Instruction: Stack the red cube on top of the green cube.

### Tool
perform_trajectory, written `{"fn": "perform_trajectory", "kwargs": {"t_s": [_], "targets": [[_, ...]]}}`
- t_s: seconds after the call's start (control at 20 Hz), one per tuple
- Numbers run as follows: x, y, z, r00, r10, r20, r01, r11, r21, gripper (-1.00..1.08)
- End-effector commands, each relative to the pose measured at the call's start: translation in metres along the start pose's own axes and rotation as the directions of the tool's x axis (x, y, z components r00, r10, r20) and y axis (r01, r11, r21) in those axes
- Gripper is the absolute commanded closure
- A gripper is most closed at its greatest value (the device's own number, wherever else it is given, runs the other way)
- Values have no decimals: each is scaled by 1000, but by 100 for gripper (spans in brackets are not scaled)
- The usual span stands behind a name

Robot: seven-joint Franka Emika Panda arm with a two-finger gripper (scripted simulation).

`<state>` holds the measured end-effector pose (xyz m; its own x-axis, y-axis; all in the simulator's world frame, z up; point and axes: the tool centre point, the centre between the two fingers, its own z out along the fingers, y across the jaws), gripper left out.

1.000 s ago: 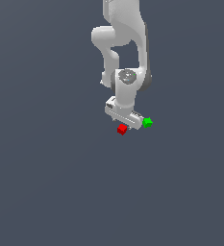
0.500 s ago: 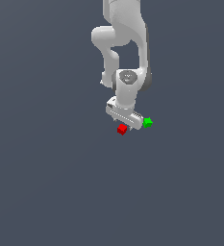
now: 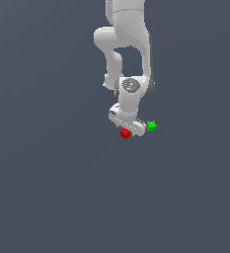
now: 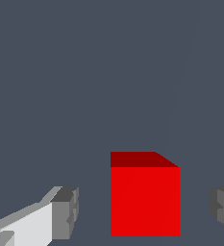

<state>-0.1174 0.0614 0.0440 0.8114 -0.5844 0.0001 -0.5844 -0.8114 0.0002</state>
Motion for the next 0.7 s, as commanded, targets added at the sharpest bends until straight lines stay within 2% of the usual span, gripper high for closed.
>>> {"fn": "perform_trajectory", "kwargs": {"t_s": [0.0, 0.35, 0.4, 0.65], "targets": [[0, 0, 11, 1000, 0, 0, 0, 1000, 0, -92], [0, 0, 24, 1000, 0, 0, 0, 1000, 0, -92], [0, 0, 24, 1000, 0, 0, 0, 1000, 0, 108], [0, 0, 24, 1000, 0, 0, 0, 1000, 0, 108]]}}
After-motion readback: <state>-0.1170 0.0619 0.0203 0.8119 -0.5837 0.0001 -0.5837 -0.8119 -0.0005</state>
